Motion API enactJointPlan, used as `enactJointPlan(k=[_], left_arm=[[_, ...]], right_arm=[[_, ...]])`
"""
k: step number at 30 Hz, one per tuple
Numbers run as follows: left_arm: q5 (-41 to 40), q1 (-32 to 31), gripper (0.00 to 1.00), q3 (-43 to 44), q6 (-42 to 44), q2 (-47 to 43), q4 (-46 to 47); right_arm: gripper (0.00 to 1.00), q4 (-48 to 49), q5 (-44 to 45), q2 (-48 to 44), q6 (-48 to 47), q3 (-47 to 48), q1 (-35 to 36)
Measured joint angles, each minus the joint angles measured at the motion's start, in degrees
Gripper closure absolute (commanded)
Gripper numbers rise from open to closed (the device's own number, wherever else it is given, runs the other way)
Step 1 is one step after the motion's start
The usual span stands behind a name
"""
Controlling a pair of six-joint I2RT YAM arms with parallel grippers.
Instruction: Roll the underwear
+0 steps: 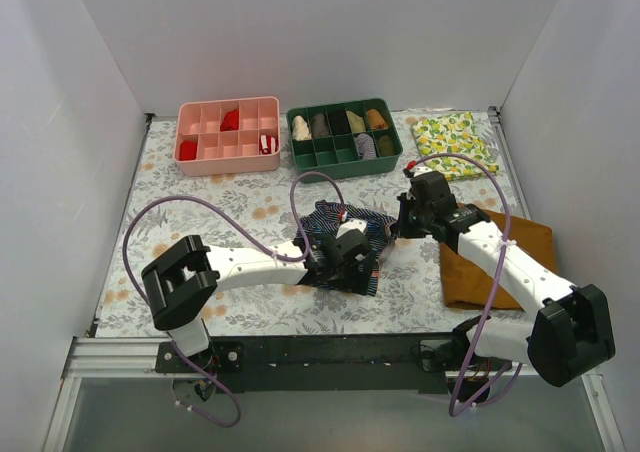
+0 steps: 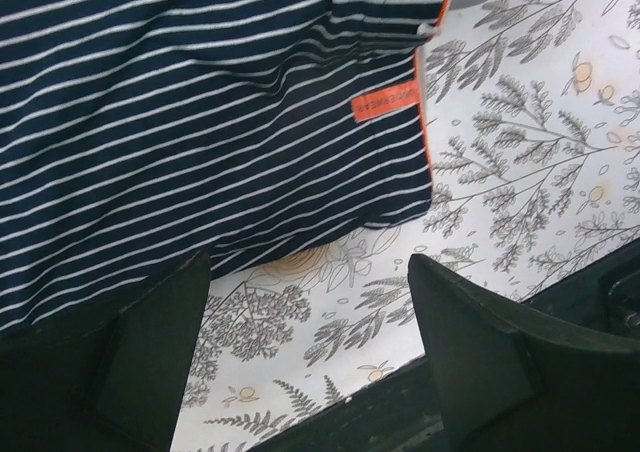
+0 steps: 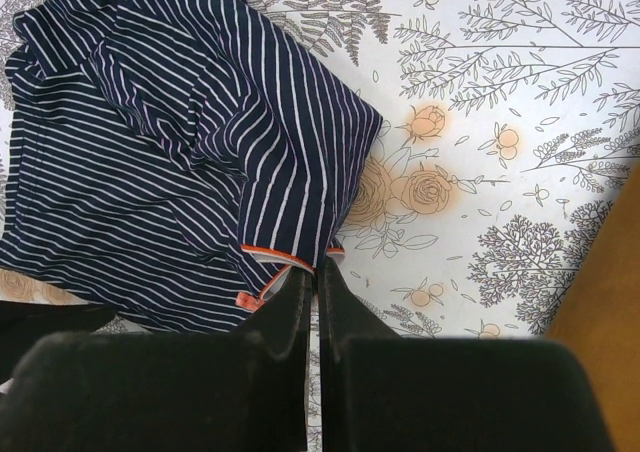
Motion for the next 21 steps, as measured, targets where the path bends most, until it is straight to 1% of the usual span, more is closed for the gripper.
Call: enactJointPlan(k=[8,17,21], left_arm=[[-0.24,-1.77,0.23,5.86,0.09,3.8,0.48],[0.72,-3.98,0.26,6.32,0.26,6.78,1.16],[0.72,-4.46,0.3,6.34,0.26,8.39,1.18]], right_arm=[[0.99,0.02,-0.07,0.02,0.09,0.0,-0.9],[0.99,0.02,-0.57,0.02,0.09,-0.02,-2.01],[0.99,0.02,-0.83,0.02,0.09,-0.02,-2.14]])
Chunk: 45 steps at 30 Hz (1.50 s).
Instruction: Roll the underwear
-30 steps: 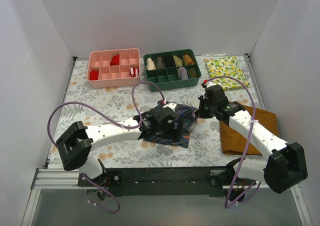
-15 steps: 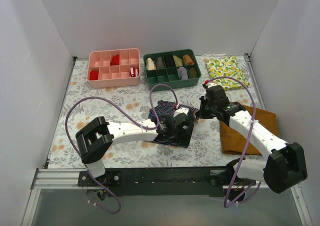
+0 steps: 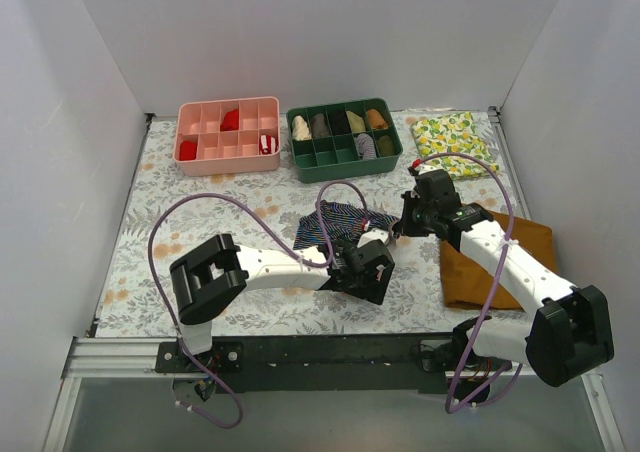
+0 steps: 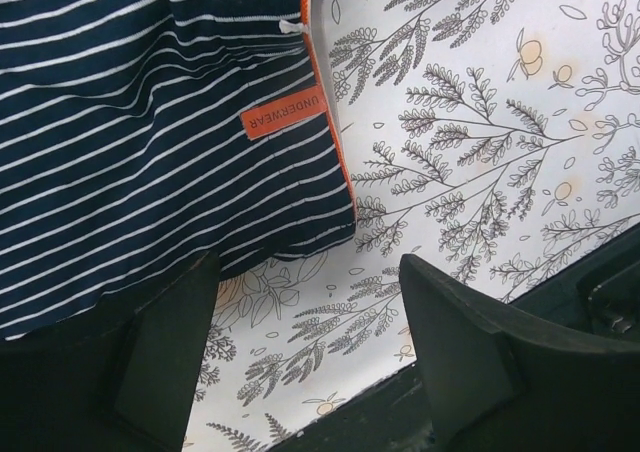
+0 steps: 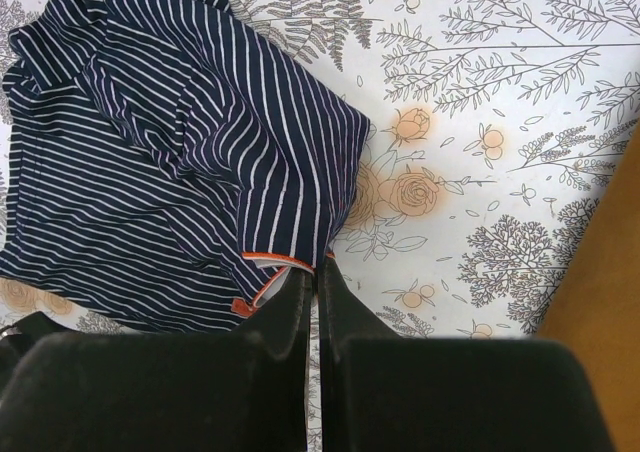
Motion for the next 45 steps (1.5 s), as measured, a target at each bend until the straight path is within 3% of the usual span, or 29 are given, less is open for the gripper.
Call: enactJointPlan(k=[10,14,22,29,38,45], left_arm=[[-2.95,-0.76,0.49,3.54,-0.42,4.07,-0.48],[-4.63,-0.83,0.7,3.63,-1.01,4.44,-1.16],[-8.26,-1.05,0.98,3.69,-2.29,4.59,-3.37],[-10.23,-1.07,1.0,1.99,-2.12,-1.73,-9.42],[-12.72,-1.07,1.0,1.84,-2.29,-31.69,-18.16],[-12.57,-1.07,1.0,4.15,-7.02,-42.97,-25.86]], right_arm=[[0.99,0.07,-0.35,-0.02,0.0,-0.7,-0.48],[0.99,0.0,-0.33,-0.02,0.0,-1.4,-0.66],[0.99,0.0,-0.61,-0.39,-0.04,-1.86,-0.7],[0.99,0.02,-7.1,-4.44,-3.28,-1.92,-0.7],[0.99,5.4,-27.3,-21.49,-4.11,-4.37,-0.63],[0.99,9.81,-38.82,-29.35,-1.53,-4.28,0.24]])
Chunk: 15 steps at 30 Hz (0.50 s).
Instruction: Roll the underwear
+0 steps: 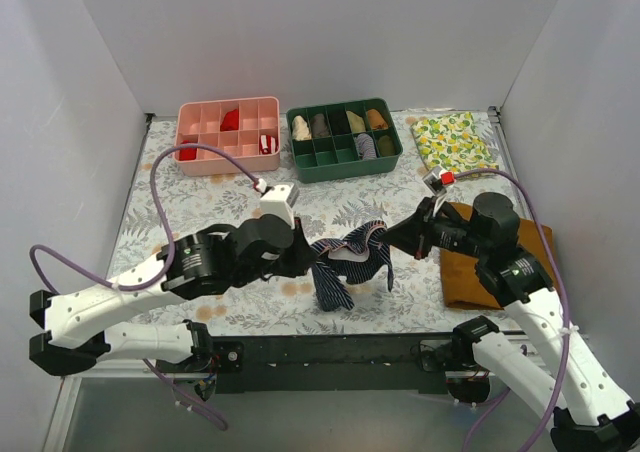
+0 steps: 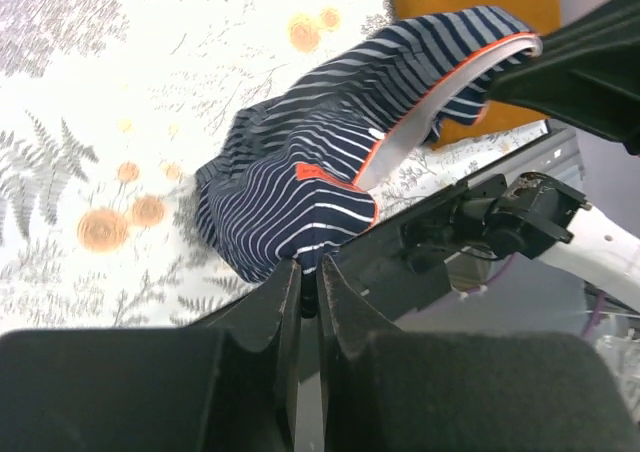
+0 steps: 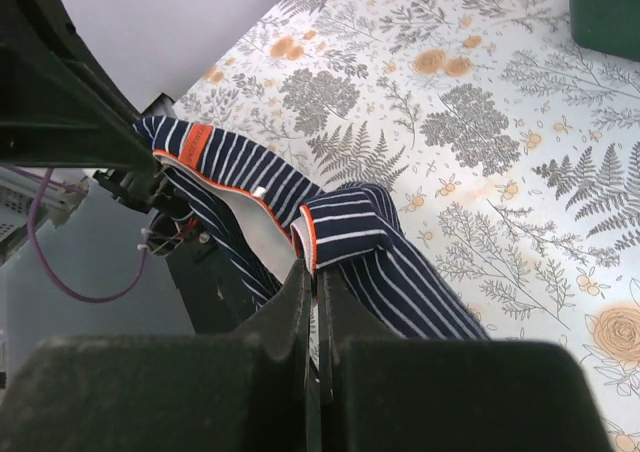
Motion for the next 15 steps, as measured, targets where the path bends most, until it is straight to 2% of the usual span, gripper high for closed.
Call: enactJointPlan(k=[3,7,11,15], left_arm=[[-0.76,0.0,0.99,1.25,-3.93,-2.78,-5.9],[-2.97,0.0,0.89,1.68,-8.74,-4.11,-12.37],[-5.99,0.04,0.85,0.07,-12.22,-3.82,-17.18],[-7.52,2.73,0.89,-2.21,-12.11,-1.81,-18.03]], right_arm=[[0.99,-1.25,-0.63,-0.39,-0.2,1.44,-0.02],[0.99,-2.64,0.2,0.87,-1.16,2.89,-0.02],[0.99,-4.74,4.22,5.18,-1.55,2.93,-0.02],[0.99,-5.38,7.93,12.81,-1.73,2.93,-0.02]])
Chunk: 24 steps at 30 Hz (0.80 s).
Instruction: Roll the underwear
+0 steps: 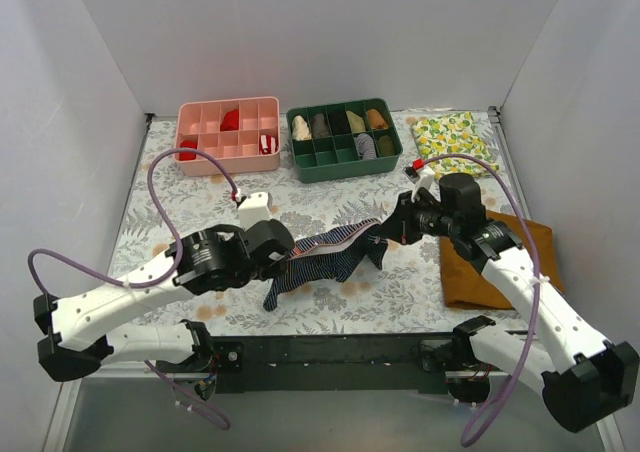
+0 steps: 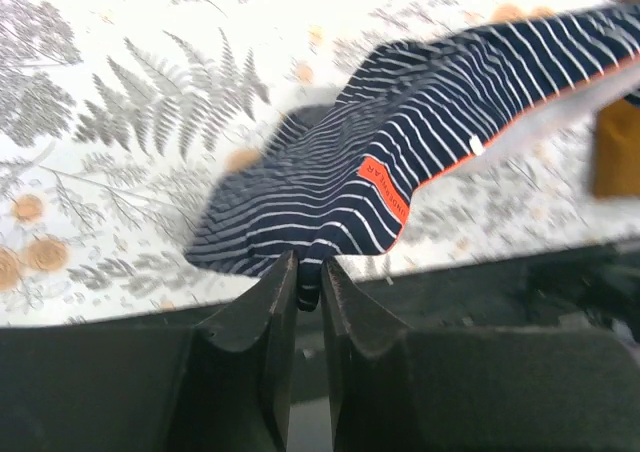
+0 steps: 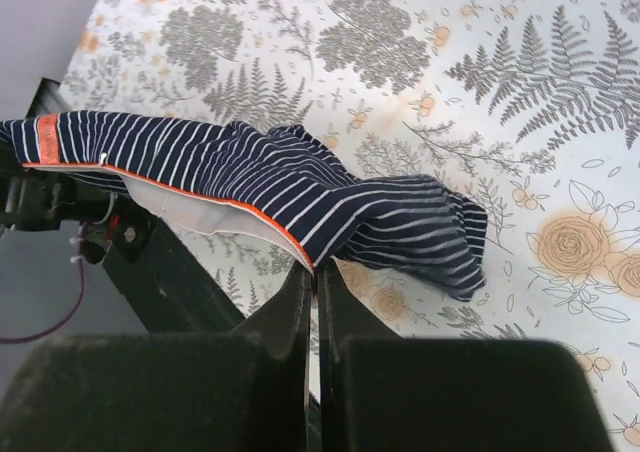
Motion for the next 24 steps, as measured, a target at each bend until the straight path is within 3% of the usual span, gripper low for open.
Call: enactJointPlan(k=[10,17,21,24], left_arm=[[9.55,28.06,0.9,-6.36,19.06,10.1,19.3],[17.66,36.0,0.87,-4.85,27.23,21.88,31.54],[21.33,39.98,0.75,-4.85,29.49,26.23,36.46],[22.73,42.77,0.65,-4.61,30.91,29.03,39.04]], right_arm=[[0.99,1.53,4.48,14.95,-2.4,4.28,0.0],[0.99,4.92,5.38,27.74,-3.08,9.88,-0.24],[0.99,5.03,7.26,35.67,-3.69,15.26,-0.68],[0.86,4.42,9.49,42.69,-4.09,20.09,-1.31]])
